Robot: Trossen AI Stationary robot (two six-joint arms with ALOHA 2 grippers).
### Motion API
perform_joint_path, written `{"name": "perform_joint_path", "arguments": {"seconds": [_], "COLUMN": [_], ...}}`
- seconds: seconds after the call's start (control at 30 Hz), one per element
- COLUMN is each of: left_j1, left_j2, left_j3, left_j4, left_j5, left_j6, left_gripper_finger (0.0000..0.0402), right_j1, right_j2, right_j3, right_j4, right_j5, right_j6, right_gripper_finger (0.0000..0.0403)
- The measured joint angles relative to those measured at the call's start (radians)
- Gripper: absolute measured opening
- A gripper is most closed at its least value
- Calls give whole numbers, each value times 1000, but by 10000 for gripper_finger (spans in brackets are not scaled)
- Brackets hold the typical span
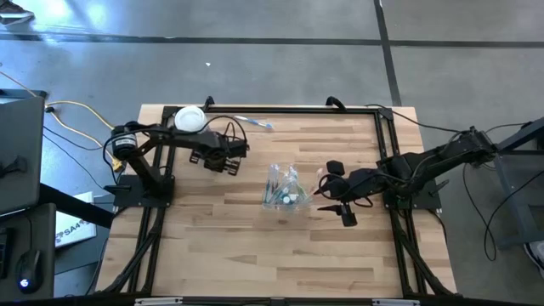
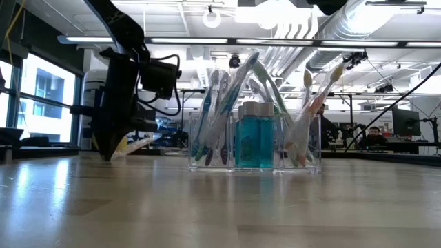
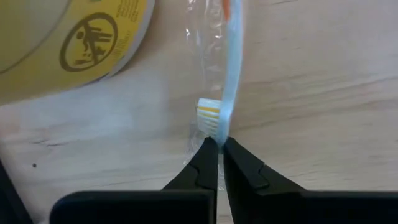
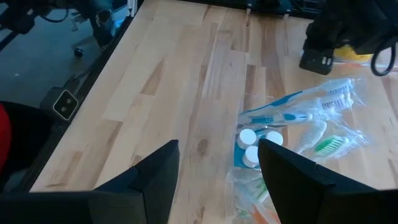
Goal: Pick & Place toothbrushing station
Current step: Put the orange toothbrush into the transparent organizer
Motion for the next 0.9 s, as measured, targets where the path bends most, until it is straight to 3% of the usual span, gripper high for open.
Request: {"name": "perform_joint_path", "arguments": {"seconds": [0.37, 0.67, 0.9], "left_j1": [-133, -243, -264], "left_j2": [-56, -73, -74], "left_j3": [19, 135, 196], "left_j4": [-8, -143, -205], "left_j5": [-115, -195, -256], "left_j6": [-18, -75, -83], "left_gripper_finger": [1, 2, 1], "right_j1": [0, 0, 0], "right_j2": [0, 0, 0], "right_j3": [0, 0, 0], "right_j4": [-1, 0, 0], "right_j5": [4, 4, 4], "right_j6": [7, 8, 18], "right_gripper_finger": [212, 212, 212]}}
